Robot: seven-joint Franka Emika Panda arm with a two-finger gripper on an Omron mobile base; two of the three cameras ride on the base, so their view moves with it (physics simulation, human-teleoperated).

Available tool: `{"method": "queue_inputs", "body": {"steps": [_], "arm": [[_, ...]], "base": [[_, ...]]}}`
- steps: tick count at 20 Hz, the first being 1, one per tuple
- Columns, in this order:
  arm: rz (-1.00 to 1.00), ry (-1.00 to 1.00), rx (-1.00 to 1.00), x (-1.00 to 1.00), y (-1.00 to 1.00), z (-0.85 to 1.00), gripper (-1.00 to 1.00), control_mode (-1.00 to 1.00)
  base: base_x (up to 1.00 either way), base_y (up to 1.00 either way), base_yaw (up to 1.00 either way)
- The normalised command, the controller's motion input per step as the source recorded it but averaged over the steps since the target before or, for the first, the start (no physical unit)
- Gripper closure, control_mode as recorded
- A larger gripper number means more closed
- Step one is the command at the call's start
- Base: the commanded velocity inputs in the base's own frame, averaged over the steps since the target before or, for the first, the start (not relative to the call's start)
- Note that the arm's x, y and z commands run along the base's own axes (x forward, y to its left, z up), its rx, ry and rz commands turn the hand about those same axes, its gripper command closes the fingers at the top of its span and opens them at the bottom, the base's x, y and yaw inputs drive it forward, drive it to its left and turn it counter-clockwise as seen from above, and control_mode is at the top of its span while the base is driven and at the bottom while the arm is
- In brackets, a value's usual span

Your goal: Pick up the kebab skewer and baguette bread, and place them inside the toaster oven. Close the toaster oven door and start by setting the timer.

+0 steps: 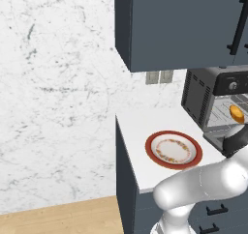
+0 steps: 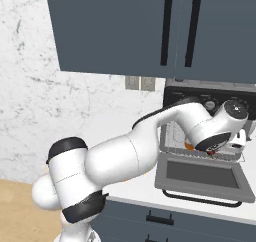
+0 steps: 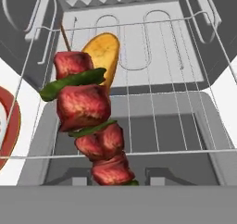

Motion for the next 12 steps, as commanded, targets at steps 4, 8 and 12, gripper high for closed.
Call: {"method": "queue_inputs", "body": {"steps": [4, 8, 12], "arm": [[0.0, 0.0, 0.01, 0.72, -0.17, -0.2, 1.0, -1.0], [0.0, 0.0, 0.0, 0.59, -0.36, -0.11, 1.0, -1.0], [0.0, 0.0, 0.0, 0.25, -0.42, -0.25, 1.0, -1.0]], "base": [[0.0, 0.0, 0.0], [0.0, 0.0, 0.0], [0.0, 0.0, 0.0]]}}
